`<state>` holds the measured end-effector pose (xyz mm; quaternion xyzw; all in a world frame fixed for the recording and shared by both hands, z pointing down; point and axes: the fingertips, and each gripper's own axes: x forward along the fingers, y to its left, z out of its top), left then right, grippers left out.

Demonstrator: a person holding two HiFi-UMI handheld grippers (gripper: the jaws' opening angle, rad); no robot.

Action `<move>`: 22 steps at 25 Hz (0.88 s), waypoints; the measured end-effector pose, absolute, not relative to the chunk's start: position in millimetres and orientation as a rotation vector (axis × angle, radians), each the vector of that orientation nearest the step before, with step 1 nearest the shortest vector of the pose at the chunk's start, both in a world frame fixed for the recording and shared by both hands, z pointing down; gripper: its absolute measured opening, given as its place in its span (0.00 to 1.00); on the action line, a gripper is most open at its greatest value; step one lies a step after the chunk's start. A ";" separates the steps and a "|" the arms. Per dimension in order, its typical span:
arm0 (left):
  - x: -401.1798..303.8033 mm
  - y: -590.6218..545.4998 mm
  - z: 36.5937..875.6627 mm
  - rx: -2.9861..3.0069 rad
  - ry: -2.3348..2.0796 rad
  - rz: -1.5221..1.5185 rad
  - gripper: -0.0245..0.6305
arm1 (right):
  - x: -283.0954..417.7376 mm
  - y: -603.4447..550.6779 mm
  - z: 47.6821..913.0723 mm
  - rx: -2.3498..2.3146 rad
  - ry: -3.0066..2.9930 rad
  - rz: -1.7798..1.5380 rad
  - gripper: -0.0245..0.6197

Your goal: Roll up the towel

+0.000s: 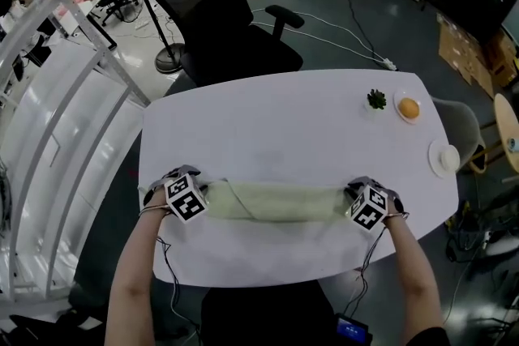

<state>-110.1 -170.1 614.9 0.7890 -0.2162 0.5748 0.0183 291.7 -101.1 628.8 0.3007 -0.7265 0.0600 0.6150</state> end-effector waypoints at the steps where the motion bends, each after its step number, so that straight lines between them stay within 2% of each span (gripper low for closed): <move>1: -111.8 -172.7 608.0 2.449 -0.717 1.717 0.36 | 294.8 -104.7 621.2 0.755 -1.677 0.128 0.18; 2: -113.2 -173.8 600.6 2.451 -0.748 1.652 0.42 | 298.3 -109.5 610.6 0.833 -1.684 0.120 0.24; 5: -121.1 -168.6 579.0 2.466 -0.785 1.500 0.56 | 298.2 -120.0 568.4 1.074 -1.770 0.173 0.30; 8: -129.8 -159.6 550.0 2.519 -0.852 1.318 0.56 | 277.5 -116.3 524.0 1.256 -1.957 0.342 0.44; 12: -122.1 -134.3 495.8 2.572 -0.896 0.924 0.56 | 230.7 -93.2 466.9 1.463 -2.284 0.675 0.59; 16: -113.7 -105.5 451.2 2.592 -0.891 0.576 0.56 | 182.6 -61.6 419.1 1.630 -2.515 0.809 0.60; 20: -108.0 -73.3 417.7 2.598 -0.890 0.329 0.56 | 138.1 -21.1 393.5 1.750 -2.624 0.879 0.52; 22: -105.0 -58.9 406.9 2.608 -0.904 0.257 0.51 | 122.0 -1.6 386.1 1.814 -2.605 0.814 0.50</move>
